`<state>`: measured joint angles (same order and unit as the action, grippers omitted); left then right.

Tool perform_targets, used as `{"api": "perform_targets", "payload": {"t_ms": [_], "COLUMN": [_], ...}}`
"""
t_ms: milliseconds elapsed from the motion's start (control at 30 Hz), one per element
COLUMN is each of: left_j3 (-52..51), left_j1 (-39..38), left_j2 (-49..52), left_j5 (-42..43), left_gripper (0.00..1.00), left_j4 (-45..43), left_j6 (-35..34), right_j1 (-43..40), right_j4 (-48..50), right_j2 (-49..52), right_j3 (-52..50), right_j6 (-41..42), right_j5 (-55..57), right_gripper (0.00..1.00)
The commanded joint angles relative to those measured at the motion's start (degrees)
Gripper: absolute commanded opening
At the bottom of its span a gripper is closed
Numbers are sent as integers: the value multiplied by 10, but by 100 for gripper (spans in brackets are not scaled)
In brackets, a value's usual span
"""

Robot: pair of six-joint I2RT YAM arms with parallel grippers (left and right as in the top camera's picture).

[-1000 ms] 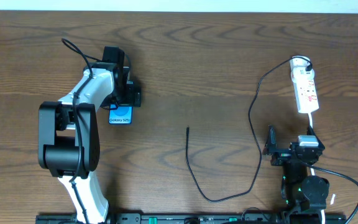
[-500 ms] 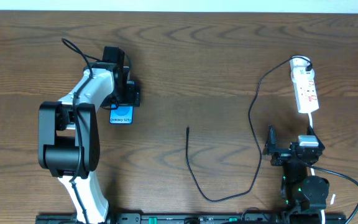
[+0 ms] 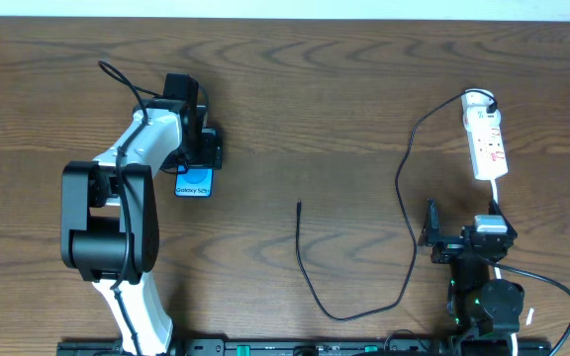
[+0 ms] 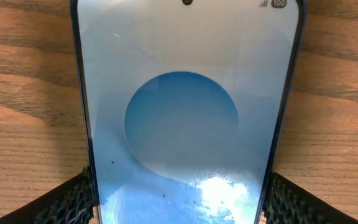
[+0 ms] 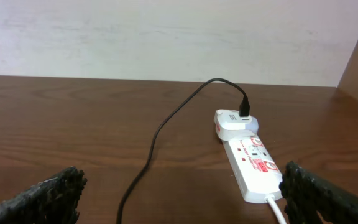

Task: Plug charger to phone and switch on socket
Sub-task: 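Close the left gripper on the phone's top end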

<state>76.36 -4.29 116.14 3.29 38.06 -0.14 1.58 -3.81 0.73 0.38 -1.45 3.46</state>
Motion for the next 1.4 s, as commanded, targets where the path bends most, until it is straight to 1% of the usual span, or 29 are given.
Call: {"api": "perform_targets", "payload": {"t_ms": [0,133,200,633,767,967,1067,1267,1300,1367], "left_j3": [-29,-29,-29,-29,-29,-29,-29,-29,-29,-29], "left_j1": [-1,-1,-1,-1,-1,-1,-1,-1,-1,-1], "left_j2": [35,35,35,35,35,35,35,35,35,35], "left_j5": [-25,-25,-25,-25,-25,-25,-25,-25,-25,-25], "left_gripper": [83,82,79,77,72,60,51,19,9,7], "left_j4": [2,2,2,2,2,2,2,2,2,2], "left_j6": [3,3,3,3,3,3,3,3,3,3], "right_j1": [3,3,3,3,3,3,3,3,3,3], "right_j4": [-2,-2,-2,-2,-2,-2,-2,-2,-2,-2], "right_j2": [-4,-4,-4,-4,-4,-4,-4,-4,-4,-4], "right_j3": [-1,-1,-1,-1,-1,-1,-1,-1,-1,-1], "right_j6": [8,8,8,8,8,8,8,8,8,8], "right_j5": [5,5,5,5,5,5,5,5,5,5], "right_gripper": [99,99,99,99,99,99,99,99,99,99]}}
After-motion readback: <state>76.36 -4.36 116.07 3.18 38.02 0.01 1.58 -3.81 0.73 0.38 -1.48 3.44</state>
